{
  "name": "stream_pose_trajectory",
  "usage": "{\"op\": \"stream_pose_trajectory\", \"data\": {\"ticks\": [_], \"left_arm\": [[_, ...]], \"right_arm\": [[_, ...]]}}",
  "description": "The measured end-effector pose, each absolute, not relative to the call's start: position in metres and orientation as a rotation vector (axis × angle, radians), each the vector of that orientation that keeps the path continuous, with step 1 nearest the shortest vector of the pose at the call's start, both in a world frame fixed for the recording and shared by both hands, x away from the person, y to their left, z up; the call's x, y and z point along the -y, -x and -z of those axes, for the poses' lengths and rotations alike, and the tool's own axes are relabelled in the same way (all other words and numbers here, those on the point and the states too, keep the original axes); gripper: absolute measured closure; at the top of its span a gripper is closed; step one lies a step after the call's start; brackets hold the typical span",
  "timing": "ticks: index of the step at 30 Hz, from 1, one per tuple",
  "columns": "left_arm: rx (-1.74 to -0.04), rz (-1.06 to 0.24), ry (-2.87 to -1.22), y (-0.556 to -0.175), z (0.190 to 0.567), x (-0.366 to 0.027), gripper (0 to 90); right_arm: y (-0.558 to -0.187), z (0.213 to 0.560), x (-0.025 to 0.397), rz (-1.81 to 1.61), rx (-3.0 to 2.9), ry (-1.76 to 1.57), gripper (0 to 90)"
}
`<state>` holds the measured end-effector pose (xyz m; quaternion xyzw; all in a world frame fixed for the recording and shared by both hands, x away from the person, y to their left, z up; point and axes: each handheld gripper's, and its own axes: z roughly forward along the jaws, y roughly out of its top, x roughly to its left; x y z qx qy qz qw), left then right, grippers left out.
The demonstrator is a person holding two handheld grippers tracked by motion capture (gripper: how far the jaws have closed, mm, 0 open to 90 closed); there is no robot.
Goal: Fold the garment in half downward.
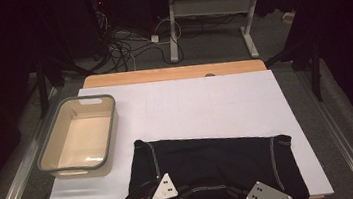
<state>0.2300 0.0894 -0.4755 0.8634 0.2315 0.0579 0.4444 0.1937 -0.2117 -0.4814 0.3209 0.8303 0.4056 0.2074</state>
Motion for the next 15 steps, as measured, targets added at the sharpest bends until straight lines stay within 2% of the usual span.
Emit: {"op": "stream_pose_trajectory", "data": {"ticks": [6, 12, 14, 15], "left_arm": [[-0.521, -0.135, -2.100, -0.208, 0.462, -0.097, 74.4], [-0.581, 0.009, -2.124, -0.215, 0.487, -0.101, 70.2], [-0.564, 0.027, -2.109, -0.218, 0.488, -0.101, 66.2], [-0.552, 0.026, -2.088, -0.218, 0.487, -0.103, 63.2]], "right_arm": [[-0.174, 0.464, 0.215, -1.195, -2.276, -0.823, 84.1], [-0.180, 0.485, 0.214, -1.154, -2.385, -0.864, 82.6], [-0.182, 0.490, 0.214, -1.166, -2.408, -0.881, 78.8], [-0.182, 0.489, 0.214, -1.182, -2.410, -0.891, 74.2]]}}
